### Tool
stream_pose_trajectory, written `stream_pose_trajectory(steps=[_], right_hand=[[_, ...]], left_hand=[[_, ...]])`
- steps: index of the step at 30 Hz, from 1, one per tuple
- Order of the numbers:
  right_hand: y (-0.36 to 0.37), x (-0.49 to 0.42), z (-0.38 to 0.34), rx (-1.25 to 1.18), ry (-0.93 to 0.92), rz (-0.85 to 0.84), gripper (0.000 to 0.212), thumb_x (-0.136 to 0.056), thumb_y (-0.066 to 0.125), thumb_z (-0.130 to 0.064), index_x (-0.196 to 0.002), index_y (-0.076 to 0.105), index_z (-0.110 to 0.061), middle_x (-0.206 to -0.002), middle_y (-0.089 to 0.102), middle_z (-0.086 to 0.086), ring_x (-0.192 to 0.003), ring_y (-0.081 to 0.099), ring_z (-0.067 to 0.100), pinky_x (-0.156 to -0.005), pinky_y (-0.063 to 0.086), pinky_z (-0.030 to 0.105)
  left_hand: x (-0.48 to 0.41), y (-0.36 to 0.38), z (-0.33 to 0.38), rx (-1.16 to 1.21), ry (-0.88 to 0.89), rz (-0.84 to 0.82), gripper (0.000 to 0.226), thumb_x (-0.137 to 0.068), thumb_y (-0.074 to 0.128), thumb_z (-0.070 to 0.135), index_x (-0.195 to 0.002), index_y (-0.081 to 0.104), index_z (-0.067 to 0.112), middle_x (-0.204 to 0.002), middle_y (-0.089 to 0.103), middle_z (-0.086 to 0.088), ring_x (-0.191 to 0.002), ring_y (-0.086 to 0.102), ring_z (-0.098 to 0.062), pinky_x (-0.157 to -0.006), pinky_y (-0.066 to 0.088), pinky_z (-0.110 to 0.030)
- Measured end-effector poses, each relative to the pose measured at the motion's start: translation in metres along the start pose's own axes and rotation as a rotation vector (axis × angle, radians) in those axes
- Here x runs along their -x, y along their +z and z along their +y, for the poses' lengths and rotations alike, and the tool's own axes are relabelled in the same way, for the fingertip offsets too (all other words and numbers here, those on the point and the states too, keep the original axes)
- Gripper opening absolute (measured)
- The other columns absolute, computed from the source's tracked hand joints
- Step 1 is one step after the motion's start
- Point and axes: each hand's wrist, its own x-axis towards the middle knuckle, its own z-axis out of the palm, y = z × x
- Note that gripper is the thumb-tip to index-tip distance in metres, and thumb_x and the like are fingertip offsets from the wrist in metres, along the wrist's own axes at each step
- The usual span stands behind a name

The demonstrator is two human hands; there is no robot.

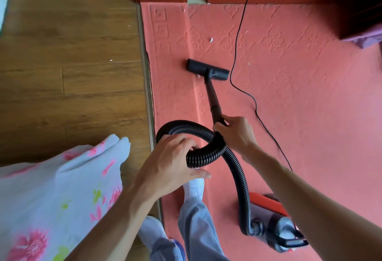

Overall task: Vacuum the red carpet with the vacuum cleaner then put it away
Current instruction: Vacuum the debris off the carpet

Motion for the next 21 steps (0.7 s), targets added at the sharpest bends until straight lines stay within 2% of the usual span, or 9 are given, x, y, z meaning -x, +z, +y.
stream_pose_trajectory(steps=[3, 7, 10, 12, 14, 17, 21], right_hand=[[-0.019, 0.029, -0.001, -0.060, 0.004, -0.059, 0.016, -0.078, 0.062, -0.024, -0.078, 0.077, -0.017, -0.051, 0.048, -0.005, -0.043, 0.038, 0.004, -0.039, 0.028, 0.015], [-0.029, 0.039, -0.002, -0.202, 0.061, -0.137, 0.017, -0.079, 0.062, -0.023, -0.078, 0.078, -0.018, -0.057, 0.049, -0.003, -0.054, 0.041, 0.010, -0.052, 0.032, 0.027], [-0.021, 0.020, -0.009, -0.196, 0.076, -0.104, 0.016, -0.079, 0.062, -0.022, -0.077, 0.077, -0.017, -0.056, 0.052, -0.004, -0.053, 0.045, 0.009, -0.051, 0.035, 0.025], [-0.014, 0.000, -0.013, -0.189, 0.083, -0.078, 0.016, -0.078, 0.062, -0.021, -0.078, 0.076, -0.013, -0.056, 0.054, -0.003, -0.053, 0.047, 0.010, -0.048, 0.035, 0.023], [-0.008, -0.017, -0.014, -0.165, 0.089, -0.063, 0.016, -0.077, 0.063, -0.021, -0.082, 0.076, -0.014, -0.060, 0.058, -0.001, -0.054, 0.050, 0.012, -0.046, 0.036, 0.021], [-0.005, -0.027, -0.014, -0.131, 0.092, -0.039, 0.015, -0.077, 0.062, -0.021, -0.084, 0.075, -0.016, -0.062, 0.059, 0.002, -0.053, 0.049, 0.013, -0.040, 0.034, 0.018], [-0.022, -0.004, -0.014, -0.098, 0.071, -0.058, 0.015, -0.078, 0.063, -0.022, -0.084, 0.076, -0.018, -0.057, 0.056, -0.001, -0.047, 0.046, 0.009, -0.037, 0.033, 0.015]], left_hand=[[0.004, -0.013, 0.003, 0.036, 0.063, 0.075, 0.060, -0.060, 0.064, 0.079, -0.083, 0.071, 0.024, -0.080, 0.052, 0.024, -0.085, 0.048, -0.002, -0.080, 0.038, -0.015], [0.000, -0.030, 0.013, 0.000, 0.179, 0.086, 0.052, -0.063, 0.071, 0.071, -0.077, 0.072, 0.021, -0.075, 0.060, 0.014, -0.082, 0.057, -0.013, -0.080, 0.044, -0.025], [-0.014, -0.037, 0.009, -0.060, 0.141, 0.047, 0.052, -0.064, 0.067, 0.069, -0.079, 0.073, 0.020, -0.076, 0.060, 0.013, -0.085, 0.058, -0.014, -0.085, 0.043, -0.025], [-0.025, -0.038, 0.006, -0.092, 0.050, -0.017, 0.053, -0.068, 0.065, 0.068, -0.088, 0.074, 0.019, -0.083, 0.061, 0.011, -0.094, 0.056, -0.013, -0.087, 0.039, -0.021], [-0.031, -0.034, 0.002, -0.105, -0.012, -0.067, 0.049, -0.073, 0.073, 0.059, -0.099, 0.072, 0.018, -0.092, 0.058, 0.010, -0.100, 0.053, -0.013, -0.085, 0.040, -0.023], [-0.036, -0.026, 0.002, -0.122, -0.051, -0.117, 0.050, -0.070, 0.076, 0.058, -0.099, 0.069, 0.017, -0.091, 0.056, 0.010, -0.094, 0.053, -0.012, -0.079, 0.042, -0.026], [-0.030, -0.030, 0.006, -0.051, -0.028, -0.103, 0.054, -0.062, 0.066, 0.070, -0.098, 0.071, 0.030, -0.086, 0.057, 0.020, -0.091, 0.052, -0.006, -0.085, 0.037, -0.017]])
